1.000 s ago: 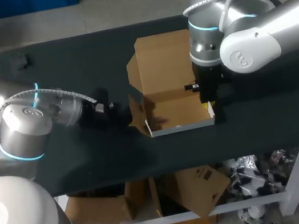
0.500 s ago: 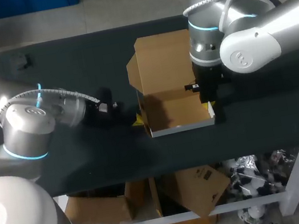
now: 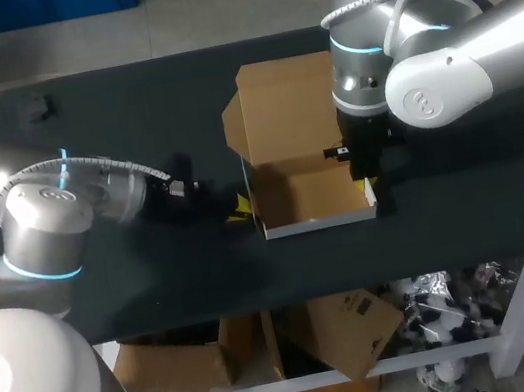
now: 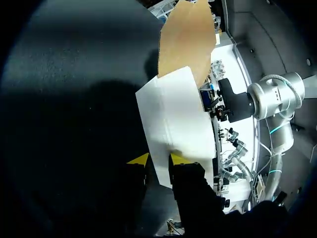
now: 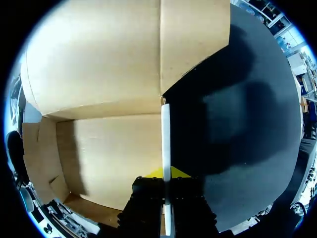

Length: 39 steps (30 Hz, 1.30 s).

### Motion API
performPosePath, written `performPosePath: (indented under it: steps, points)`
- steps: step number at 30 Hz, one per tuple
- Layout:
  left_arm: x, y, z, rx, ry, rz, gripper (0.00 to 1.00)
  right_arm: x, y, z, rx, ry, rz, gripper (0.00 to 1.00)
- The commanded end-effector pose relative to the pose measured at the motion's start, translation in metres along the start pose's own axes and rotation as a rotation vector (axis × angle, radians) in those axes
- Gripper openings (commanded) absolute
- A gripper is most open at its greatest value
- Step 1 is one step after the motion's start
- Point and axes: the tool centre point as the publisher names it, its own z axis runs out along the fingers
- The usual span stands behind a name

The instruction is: Assemble the packaging by folding the flat box into shape, placing the metal phone stand inside, and closing the box properly

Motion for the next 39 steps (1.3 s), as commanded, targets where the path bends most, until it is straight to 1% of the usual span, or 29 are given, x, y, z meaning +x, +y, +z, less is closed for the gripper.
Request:
performPosePath:
  steps: [1, 9, 19, 34, 37, 39]
  points:
    - [0.000, 0.002, -0.004, 0.008, 0.001, -0.003, 0.25, 0.001, 0.000, 0.000, 0.002, -0.002, 0.000, 0.00]
    - [-0.001, 0.002, -0.006, 0.017, 0.009, -0.005, 0.25, 0.001, 0.000, 0.000, 0.002, -0.002, 0.000, 0.00]
    - [0.004, 0.001, -0.001, 0.002, 0.051, -0.015, 0.26, 0.001, 0.000, 0.000, 0.002, -0.002, 0.000, 0.00]
    - [0.013, -0.002, 0.000, 0.002, 0.061, -0.025, 0.29, 0.001, 0.000, 0.000, 0.002, -0.002, 0.000, 0.00]
    - [0.014, -0.003, -0.001, 0.004, 0.060, -0.029, 0.31, 0.001, 0.000, 0.000, 0.002, -0.002, 0.000, 0.00]
    - [0.014, -0.004, -0.001, 0.004, 0.062, -0.033, 0.38, 0.001, 0.000, 0.000, 0.002, -0.002, 0.000, 0.00]
